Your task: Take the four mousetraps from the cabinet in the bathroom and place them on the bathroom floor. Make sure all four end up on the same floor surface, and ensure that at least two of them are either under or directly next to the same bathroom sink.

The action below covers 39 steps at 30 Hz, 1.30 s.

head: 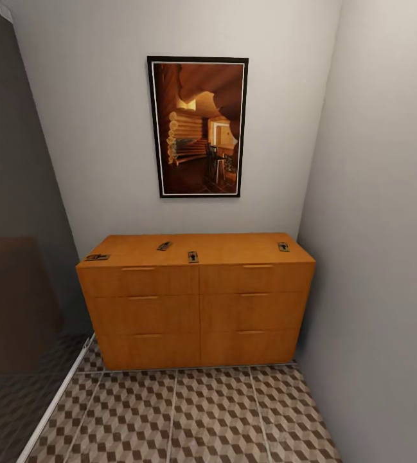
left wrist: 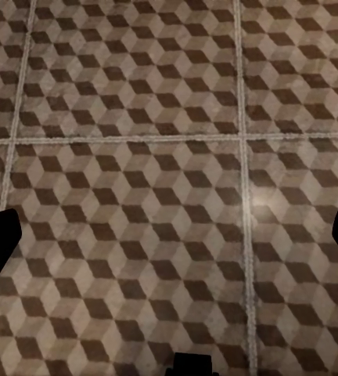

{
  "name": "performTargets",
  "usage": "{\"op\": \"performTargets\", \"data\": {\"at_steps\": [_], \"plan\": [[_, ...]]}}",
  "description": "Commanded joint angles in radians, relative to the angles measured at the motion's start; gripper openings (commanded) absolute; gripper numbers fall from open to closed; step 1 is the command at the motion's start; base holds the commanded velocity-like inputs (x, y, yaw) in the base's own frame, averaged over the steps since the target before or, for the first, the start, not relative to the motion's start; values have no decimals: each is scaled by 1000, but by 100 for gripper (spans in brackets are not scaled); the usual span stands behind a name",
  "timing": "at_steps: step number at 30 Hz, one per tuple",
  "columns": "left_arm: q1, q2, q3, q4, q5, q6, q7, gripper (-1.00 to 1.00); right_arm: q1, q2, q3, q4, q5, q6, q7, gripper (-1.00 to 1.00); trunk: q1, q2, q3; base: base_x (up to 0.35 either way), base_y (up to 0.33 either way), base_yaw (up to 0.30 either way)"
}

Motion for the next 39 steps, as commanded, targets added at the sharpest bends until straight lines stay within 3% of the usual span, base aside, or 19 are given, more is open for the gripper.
{"op": "performTargets", "data": {"at_steps": [1,21,29,32,33,35,39], "plan": [[0,0,0,-1,0,-1,2,100,0,0,1,1,1,-3,-3,100,0,0,-1,0,0,0],[0,0,0,-2,-1,-1,2,100,-1,3,-2,-4,1,0,-7,100,0,0,-1,0,0,0],[0,0,0,2,-1,-1,2,100,-1,-8,-4,-116,2,32,-58,100,0,0,-1,0,0,0],[0,0,0,5,-3,-1,2,100,-1,-11,-5,-202,2,106,-80,100,0,0,-1,0,0,0],[0,0,0,7,-3,-1,2,100,-1,-11,-5,-274,2,187,-89,100,0,0,-1,0,0,0],[0,0,0,7,-3,-1,2,100,-1,-12,-5,-357,2,269,-93,100,0,0,-1,0,0,0],[0,0,0,10,-1,-1,2,100,-1,-12,-5,-505,2,385,-97,100,0,0,-1,0,0,0]]}}
